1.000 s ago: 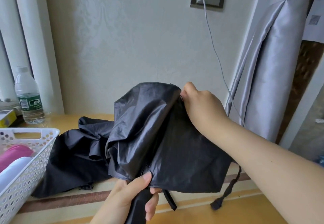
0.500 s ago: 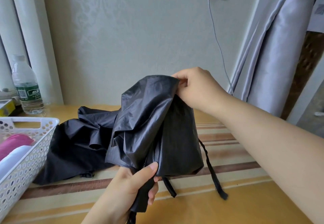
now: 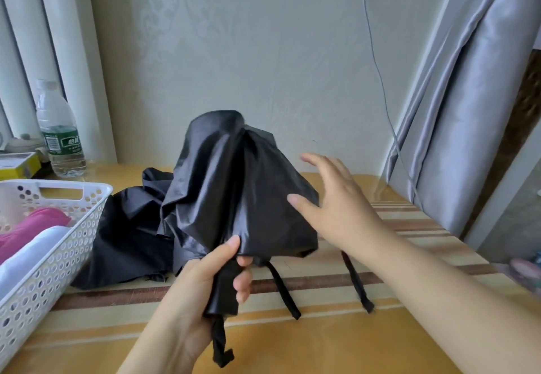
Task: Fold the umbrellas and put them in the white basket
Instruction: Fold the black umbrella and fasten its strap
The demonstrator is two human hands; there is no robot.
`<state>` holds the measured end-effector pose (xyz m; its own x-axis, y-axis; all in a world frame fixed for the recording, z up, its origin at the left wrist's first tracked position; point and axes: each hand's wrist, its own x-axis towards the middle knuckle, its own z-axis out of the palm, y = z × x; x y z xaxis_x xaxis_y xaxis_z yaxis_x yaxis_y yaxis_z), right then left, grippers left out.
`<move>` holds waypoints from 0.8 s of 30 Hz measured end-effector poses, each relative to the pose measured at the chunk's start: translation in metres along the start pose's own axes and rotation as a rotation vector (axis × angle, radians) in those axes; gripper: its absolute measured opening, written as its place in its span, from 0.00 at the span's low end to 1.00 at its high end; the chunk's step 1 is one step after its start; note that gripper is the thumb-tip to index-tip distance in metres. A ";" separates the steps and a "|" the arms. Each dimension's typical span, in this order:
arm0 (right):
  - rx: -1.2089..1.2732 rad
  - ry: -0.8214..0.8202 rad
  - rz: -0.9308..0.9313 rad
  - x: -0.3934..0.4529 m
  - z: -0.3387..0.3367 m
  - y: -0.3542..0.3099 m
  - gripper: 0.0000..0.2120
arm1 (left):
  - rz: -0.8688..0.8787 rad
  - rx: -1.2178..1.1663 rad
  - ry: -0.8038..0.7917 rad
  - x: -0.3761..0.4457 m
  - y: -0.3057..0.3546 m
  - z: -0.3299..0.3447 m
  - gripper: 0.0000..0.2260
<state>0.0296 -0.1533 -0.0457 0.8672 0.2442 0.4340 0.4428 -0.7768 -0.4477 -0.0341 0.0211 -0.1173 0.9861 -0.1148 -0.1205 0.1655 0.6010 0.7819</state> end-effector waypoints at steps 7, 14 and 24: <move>0.680 -0.228 0.667 -0.029 0.045 0.031 0.19 | -0.040 -0.301 -0.071 0.005 0.009 -0.017 0.32; 1.353 -0.227 0.397 -0.016 0.062 0.026 0.22 | 0.005 -0.181 0.011 0.008 0.004 -0.020 0.19; 1.253 -0.108 0.281 -0.005 0.071 0.017 0.18 | 0.127 0.032 0.124 0.014 -0.003 -0.022 0.07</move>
<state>0.0492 -0.1267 -0.1114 0.9529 0.2532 0.1667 0.1024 0.2490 -0.9631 -0.0206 0.0354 -0.1349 0.9939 0.0607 -0.0926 0.0405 0.5786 0.8146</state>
